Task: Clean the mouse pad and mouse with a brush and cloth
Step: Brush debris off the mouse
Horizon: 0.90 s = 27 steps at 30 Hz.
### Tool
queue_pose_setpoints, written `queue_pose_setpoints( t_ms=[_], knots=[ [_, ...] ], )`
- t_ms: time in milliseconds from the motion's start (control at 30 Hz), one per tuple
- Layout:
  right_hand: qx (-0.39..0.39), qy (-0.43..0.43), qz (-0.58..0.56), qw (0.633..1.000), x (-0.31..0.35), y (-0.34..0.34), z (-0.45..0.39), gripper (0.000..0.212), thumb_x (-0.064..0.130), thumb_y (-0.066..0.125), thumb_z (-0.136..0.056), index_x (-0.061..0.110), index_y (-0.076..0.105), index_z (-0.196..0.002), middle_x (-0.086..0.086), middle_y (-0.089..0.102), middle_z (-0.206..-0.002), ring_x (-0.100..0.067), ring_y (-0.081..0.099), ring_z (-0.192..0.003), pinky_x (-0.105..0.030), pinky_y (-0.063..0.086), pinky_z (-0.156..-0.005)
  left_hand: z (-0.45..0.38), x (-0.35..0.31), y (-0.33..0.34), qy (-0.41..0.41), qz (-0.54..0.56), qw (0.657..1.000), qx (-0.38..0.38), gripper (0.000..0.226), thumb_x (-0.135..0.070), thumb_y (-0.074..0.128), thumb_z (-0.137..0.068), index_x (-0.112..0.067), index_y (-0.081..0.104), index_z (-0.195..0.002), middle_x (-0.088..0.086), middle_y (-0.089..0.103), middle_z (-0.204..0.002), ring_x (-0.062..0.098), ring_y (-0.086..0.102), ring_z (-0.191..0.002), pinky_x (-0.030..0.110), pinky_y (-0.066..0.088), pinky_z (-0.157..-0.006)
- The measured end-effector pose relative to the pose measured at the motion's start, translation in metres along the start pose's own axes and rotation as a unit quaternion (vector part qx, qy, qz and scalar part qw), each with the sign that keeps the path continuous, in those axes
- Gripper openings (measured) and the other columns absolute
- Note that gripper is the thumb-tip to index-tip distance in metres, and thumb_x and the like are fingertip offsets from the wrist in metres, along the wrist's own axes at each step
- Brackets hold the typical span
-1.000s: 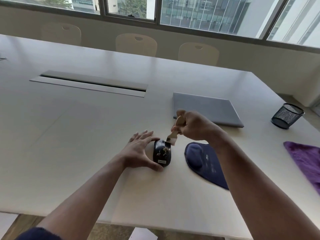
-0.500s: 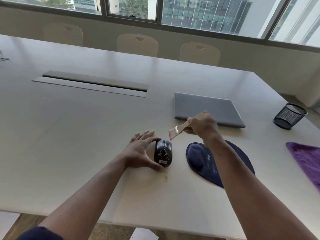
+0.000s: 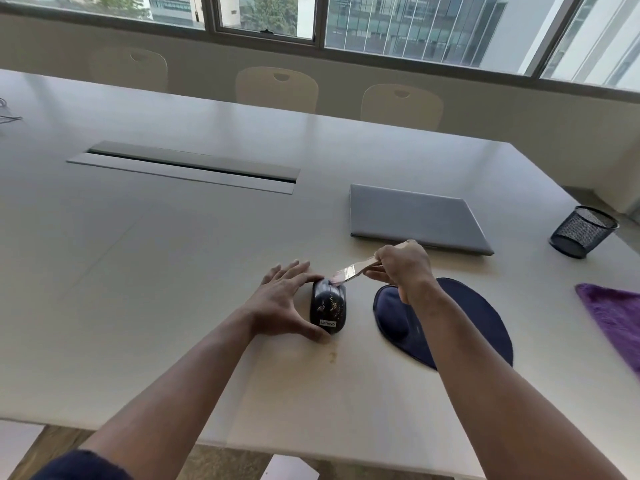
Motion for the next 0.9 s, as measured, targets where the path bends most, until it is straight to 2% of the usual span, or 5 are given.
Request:
queue_pose_setpoints(
  t_ms=[133, 300, 433, 700, 900],
  knots=[
    [-0.021, -0.022, 0.015, 0.999, -0.001, 0.002, 0.003, 0.014, -0.005, 0.051, -0.083, 0.001, 0.046, -0.093, -0.029, 0.062, -0.102, -0.035, 0.073, -0.068, -0.036, 0.061, -0.06, 0.0, 0.0, 0.0, -0.004, 0.004, 1.0, 0.004, 0.121, -0.087, 0.071, -0.037, -0.049, 0.032, -0.144, -0.014, 0.01, -0.163, -0.004, -0.01, -0.146, 0.033, -0.01, -0.121],
    [0.088, -0.03, 0.048, 0.995, 0.019, -0.011, 0.012, 0.022, -0.011, 0.058, -0.083, 0.004, 0.044, -0.088, -0.032, 0.066, -0.09, -0.03, 0.072, -0.056, -0.027, 0.055, -0.046, 0.0, 0.0, 0.001, -0.004, 0.003, 1.0, 0.003, 0.121, -0.087, 0.07, -0.036, -0.048, 0.033, -0.145, -0.014, 0.009, -0.163, -0.004, -0.01, -0.146, 0.032, -0.01, -0.121],
    [0.09, -0.113, 0.097, 0.985, 0.036, -0.016, 0.021, 0.025, -0.002, 0.068, -0.084, 0.011, 0.046, -0.085, -0.028, 0.066, -0.097, -0.031, 0.074, -0.069, -0.036, 0.062, -0.058, 0.0, 0.0, 0.0, -0.005, 0.003, 1.0, 0.005, 0.122, -0.087, 0.071, -0.037, -0.047, 0.033, -0.146, -0.013, 0.008, -0.163, -0.003, -0.01, -0.146, 0.033, -0.01, -0.121],
    [0.131, -0.353, 0.387, 0.842, 0.04, 0.005, 0.04, 0.034, 0.017, 0.072, -0.083, 0.026, 0.043, -0.068, 0.002, 0.075, -0.082, -0.018, 0.071, -0.076, -0.033, 0.056, -0.071, 0.0, 0.0, 0.0, -0.005, -0.002, 1.0, 0.01, 0.122, -0.089, 0.069, -0.037, -0.048, 0.031, -0.145, -0.012, 0.007, -0.163, -0.002, -0.01, -0.147, 0.03, -0.012, -0.12],
    [0.219, -0.358, 0.388, 0.821, 0.048, -0.002, 0.047, 0.022, 0.011, 0.073, -0.081, 0.024, 0.06, -0.07, 0.015, 0.073, -0.082, 0.003, 0.068, -0.073, -0.021, 0.052, -0.065, -0.001, 0.0, 0.001, -0.003, -0.006, 1.0, 0.011, 0.122, -0.088, 0.068, -0.038, -0.047, 0.031, -0.146, -0.012, 0.007, -0.164, -0.002, -0.01, -0.147, 0.029, -0.013, -0.119]
  ],
)
Point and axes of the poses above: each hand's wrist, its own z-axis away from the middle knuckle, its own y-axis out of the palm, x = y × z, the point moved 3 cm from there along -z, towards the middle knuckle
